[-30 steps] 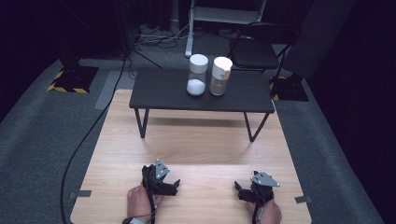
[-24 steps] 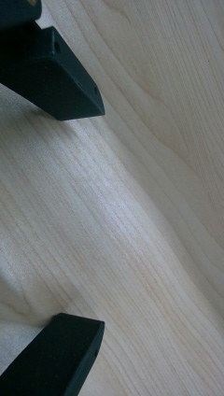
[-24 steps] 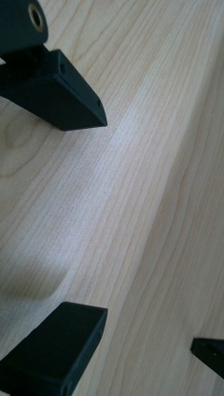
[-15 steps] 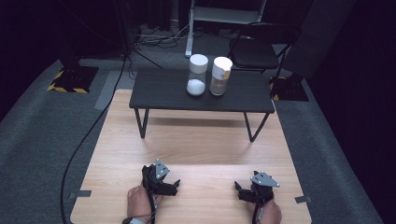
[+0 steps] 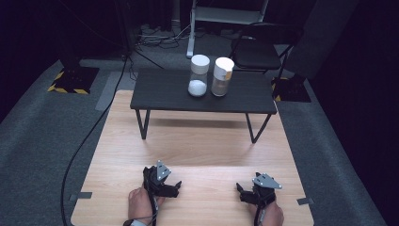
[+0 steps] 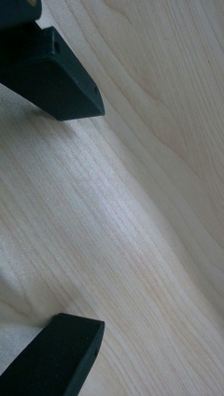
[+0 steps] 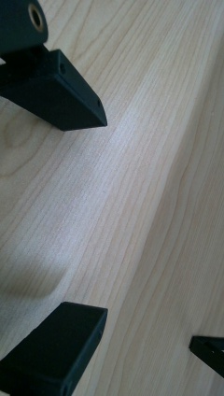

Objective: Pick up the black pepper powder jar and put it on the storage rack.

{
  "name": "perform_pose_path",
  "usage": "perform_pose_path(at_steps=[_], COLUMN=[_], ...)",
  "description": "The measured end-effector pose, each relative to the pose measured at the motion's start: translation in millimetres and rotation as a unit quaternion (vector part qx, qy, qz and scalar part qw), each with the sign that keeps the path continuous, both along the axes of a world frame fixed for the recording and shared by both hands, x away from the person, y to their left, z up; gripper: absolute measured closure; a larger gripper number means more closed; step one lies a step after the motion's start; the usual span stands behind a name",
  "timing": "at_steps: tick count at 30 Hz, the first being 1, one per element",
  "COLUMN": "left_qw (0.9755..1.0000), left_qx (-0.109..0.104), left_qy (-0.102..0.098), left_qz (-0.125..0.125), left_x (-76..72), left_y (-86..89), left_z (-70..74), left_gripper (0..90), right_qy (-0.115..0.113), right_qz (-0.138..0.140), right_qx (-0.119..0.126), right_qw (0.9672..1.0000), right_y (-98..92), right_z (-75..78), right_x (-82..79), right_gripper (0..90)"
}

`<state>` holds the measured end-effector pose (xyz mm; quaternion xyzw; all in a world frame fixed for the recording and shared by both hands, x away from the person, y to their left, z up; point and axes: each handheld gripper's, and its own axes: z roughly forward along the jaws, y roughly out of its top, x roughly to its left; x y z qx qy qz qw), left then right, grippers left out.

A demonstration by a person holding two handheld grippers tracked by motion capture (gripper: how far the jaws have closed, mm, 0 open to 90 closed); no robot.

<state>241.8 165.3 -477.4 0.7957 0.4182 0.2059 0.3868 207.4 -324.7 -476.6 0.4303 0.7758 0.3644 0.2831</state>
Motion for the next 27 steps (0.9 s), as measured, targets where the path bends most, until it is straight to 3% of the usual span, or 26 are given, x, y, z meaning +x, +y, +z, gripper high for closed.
perform_pose_path(at_steps=[27], left_qw=[1.0000], left_qx=[0.000], left_qy=[0.000], left_qz=[0.000], left_x=[-0.1], left_y=[0.0], left_z=[0.0], left_gripper=[0.3], right_qy=[-0.004], right_qz=[0.000], right_qx=[-0.004], right_qw=[1.0000], right_y=[1.2], right_z=[-0.5], right_x=[-1.4], right_gripper=[7.6])
